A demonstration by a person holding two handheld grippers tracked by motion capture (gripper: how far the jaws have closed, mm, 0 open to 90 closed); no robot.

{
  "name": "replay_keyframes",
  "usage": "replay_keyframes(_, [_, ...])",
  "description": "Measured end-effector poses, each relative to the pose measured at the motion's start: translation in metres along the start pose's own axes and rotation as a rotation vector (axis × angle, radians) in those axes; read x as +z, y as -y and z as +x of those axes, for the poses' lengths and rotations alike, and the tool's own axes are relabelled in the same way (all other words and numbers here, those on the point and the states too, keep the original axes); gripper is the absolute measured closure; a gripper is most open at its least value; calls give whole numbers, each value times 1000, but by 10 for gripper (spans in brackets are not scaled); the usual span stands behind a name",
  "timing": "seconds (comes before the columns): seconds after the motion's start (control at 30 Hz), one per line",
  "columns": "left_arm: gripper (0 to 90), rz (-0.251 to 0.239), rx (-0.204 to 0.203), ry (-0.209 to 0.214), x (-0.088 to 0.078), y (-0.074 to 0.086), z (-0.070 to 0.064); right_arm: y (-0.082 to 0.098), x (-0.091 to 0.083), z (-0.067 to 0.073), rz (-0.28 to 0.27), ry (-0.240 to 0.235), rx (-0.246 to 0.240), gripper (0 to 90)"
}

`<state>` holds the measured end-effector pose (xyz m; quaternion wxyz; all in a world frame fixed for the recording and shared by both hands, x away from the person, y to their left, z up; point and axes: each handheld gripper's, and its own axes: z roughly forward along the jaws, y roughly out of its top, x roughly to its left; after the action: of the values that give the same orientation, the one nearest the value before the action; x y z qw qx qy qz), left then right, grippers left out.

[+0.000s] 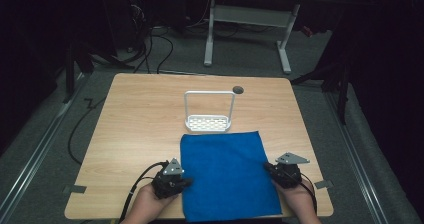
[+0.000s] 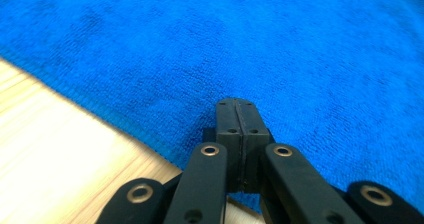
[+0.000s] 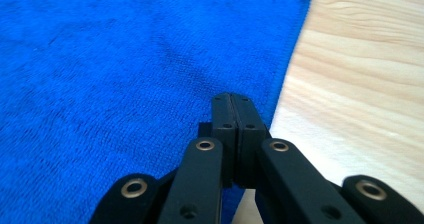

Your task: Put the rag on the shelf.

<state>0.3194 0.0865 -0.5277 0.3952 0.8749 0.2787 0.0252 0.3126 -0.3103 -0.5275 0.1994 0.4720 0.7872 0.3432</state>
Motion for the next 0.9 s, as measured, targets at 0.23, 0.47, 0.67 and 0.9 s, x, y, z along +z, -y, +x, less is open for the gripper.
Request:
replay_keyframes(0.23, [900, -11, -40, -25, -21, 18, 16, -2, 3, 25, 2, -52, -36, 900])
replay_keyframes(0.47, [900, -18, -89, -35, -34, 28, 25, -8, 8, 46, 7, -75, -111, 894])
replay_keyframes(0.67, [888, -16, -86, -38, -34, 28, 24, -7, 9, 43, -1, -103, -89, 883])
replay_keyframes(0.9, [754, -94, -96, -95, -38, 26, 28, -8, 8, 45, -16, -88, -113, 779])
